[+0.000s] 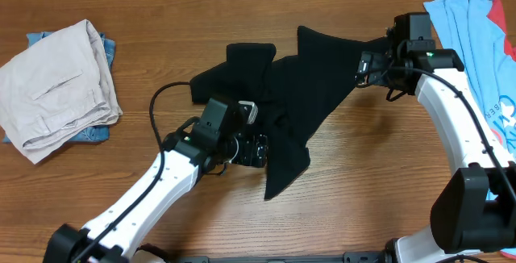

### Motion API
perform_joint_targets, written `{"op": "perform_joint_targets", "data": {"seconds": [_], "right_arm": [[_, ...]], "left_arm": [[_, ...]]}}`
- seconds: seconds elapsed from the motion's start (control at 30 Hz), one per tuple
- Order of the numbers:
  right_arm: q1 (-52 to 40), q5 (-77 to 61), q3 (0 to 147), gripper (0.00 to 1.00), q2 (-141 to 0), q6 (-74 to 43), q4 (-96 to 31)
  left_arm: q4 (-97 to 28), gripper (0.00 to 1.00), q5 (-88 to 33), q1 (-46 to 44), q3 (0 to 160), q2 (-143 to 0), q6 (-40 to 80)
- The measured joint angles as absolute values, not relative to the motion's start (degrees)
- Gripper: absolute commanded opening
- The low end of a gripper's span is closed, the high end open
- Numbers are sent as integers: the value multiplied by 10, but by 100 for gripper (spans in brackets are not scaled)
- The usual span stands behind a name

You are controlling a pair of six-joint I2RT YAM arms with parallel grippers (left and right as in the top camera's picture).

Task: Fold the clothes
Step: 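Grasp the shirt's left edge with the left gripper and pull left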

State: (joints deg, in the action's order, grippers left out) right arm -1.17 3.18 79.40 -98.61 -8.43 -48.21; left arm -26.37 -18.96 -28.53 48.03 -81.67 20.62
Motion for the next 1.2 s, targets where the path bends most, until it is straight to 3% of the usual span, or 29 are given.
{"op": "perform_joint_targets", "data": {"seconds": [0.27, 0.4, 0.47, 0.63, 0.9, 1.07, 1.2], "right_arm": [[-12, 31, 794, 100, -986, -88, -488], [-12, 30, 794, 100, -986, -88, -489], [-12, 30, 794, 100, -986, -88, -489], [-12, 30, 794, 100, -986, -88, -489], [-11, 30, 794, 100, -986, -88, -489], [-12, 29, 794, 100, -986, -88, -494], [-12, 29, 794, 100, -986, -88, -503]], "left_arm": [[-162, 55, -222, -300, 481, -895, 224], [-150, 17, -245, -311, 481, -924, 224], [-142, 10, -251, -312, 481, -926, 226], [-123, 4, -262, -312, 481, -922, 224], [-143, 4, -266, -292, 481, -816, 223], [-217, 4, -239, -229, 481, -717, 223], [-267, 4, -177, -116, 482, -635, 223]]}}
